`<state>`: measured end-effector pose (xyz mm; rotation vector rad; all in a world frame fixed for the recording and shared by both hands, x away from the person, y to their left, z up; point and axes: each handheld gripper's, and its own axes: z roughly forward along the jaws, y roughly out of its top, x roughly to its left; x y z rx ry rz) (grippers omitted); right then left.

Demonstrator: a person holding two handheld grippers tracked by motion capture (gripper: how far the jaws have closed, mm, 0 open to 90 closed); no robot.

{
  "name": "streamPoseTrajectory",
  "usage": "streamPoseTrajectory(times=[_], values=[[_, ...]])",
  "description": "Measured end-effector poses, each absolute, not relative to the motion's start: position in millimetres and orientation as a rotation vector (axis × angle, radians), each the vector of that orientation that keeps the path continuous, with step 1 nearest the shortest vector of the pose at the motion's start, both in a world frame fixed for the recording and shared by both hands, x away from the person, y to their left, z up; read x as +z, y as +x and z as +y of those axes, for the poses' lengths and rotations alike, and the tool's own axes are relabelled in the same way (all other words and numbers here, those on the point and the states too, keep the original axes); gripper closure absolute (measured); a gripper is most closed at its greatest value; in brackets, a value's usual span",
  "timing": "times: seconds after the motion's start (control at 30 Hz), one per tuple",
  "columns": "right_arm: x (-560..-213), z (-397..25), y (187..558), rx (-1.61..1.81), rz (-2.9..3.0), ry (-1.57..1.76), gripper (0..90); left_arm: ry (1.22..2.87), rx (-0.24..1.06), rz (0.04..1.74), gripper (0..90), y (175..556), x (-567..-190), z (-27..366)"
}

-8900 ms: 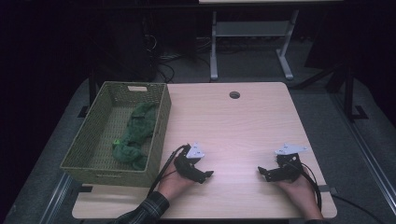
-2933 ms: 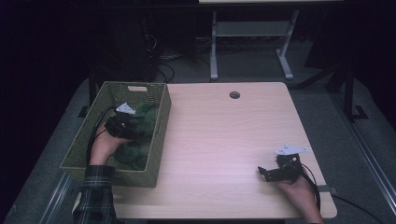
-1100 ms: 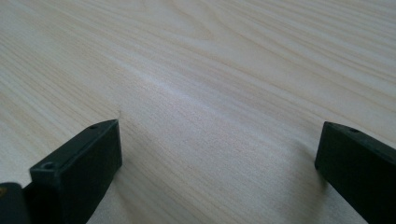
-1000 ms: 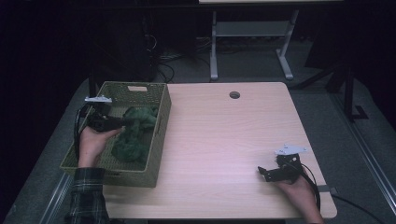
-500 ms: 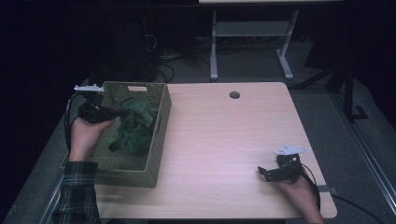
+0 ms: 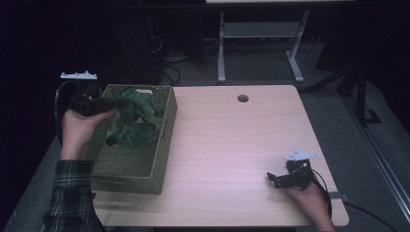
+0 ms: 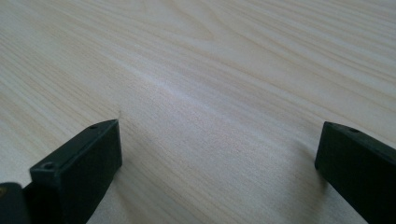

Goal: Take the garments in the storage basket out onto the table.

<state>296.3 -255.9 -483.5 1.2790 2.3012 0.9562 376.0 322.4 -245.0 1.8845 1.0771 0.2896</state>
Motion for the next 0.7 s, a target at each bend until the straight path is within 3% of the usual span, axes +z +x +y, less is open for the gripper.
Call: streamPoseTrajectory(times=[0.4,0.7], values=[[-483,-256,296,0.956,2.301,1.279,0.2,1.855,0.31,1.008,86.5,372,-209,314],[-484,-256,296,0.957,2.3,1.279,0.3,1.838,0.266,0.941,86.5,372,-202,291]])
